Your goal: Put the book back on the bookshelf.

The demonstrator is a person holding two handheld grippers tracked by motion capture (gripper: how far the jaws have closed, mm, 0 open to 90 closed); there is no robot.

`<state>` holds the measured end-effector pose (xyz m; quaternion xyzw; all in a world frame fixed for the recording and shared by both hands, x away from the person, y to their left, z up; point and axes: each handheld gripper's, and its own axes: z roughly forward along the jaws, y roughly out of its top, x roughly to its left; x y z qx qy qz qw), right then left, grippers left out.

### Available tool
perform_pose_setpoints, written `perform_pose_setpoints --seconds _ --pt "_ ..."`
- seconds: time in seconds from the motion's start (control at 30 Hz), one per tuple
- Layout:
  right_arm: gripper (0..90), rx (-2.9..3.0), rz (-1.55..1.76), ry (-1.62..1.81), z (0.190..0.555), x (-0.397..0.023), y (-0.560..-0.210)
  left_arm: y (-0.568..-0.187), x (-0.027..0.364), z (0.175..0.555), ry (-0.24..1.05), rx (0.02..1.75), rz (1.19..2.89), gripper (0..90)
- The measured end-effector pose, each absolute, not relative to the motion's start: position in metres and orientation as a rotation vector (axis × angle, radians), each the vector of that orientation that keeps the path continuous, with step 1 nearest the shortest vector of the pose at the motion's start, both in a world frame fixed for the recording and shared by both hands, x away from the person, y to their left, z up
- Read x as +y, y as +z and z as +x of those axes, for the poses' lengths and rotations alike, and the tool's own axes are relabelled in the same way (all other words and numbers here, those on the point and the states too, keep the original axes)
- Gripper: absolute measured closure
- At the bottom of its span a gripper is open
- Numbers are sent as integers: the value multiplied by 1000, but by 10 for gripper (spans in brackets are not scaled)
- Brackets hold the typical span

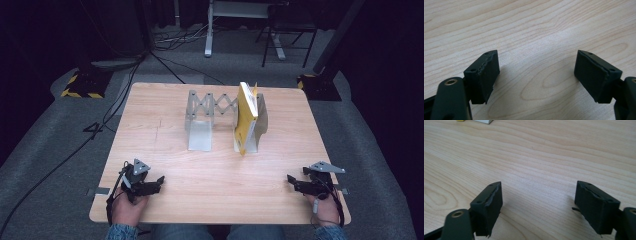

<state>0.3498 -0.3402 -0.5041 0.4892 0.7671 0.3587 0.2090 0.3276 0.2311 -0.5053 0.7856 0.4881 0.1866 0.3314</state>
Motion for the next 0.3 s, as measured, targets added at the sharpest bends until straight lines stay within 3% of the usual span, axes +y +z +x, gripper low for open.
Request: perform_pose_setpoints --seconds 0.3 --pt "144 2164 1326 944 349 -336 -505 -505 231 327 489 1276 2054 208"
